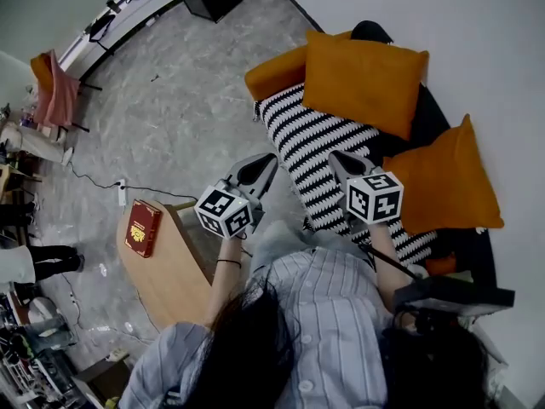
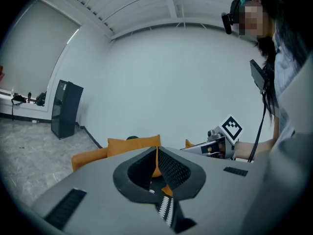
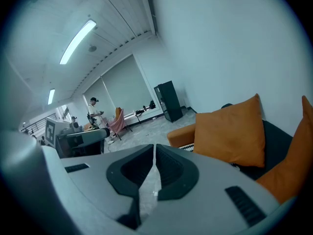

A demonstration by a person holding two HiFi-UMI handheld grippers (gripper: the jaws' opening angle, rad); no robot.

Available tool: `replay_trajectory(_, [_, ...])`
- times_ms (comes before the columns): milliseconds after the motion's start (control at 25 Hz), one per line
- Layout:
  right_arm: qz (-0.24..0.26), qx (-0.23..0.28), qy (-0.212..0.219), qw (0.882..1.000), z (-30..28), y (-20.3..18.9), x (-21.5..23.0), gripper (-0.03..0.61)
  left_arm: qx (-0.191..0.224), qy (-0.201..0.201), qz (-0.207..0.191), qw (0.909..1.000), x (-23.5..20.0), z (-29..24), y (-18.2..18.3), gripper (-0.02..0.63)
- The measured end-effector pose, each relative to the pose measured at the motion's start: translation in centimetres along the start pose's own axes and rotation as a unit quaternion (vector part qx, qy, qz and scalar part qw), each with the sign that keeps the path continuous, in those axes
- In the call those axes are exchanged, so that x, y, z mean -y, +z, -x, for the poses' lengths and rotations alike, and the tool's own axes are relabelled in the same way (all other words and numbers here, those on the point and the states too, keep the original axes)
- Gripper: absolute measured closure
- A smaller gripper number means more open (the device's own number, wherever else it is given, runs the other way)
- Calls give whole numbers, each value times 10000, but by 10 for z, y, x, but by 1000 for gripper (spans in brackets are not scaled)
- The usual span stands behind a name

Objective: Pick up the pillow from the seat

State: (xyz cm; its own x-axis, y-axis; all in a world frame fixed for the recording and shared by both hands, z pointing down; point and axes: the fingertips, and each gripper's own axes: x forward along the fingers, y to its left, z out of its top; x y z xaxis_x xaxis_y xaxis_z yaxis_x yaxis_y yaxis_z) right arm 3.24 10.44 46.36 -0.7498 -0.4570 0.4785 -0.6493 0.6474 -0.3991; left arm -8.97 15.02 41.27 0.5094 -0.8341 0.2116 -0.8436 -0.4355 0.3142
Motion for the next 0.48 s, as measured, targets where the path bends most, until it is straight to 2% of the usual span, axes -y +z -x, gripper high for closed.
replay_trajectory(480, [-203,-100,-7,9997,-2,-7,19,551,-182,-272,-54,9994,9,-38,-3,599])
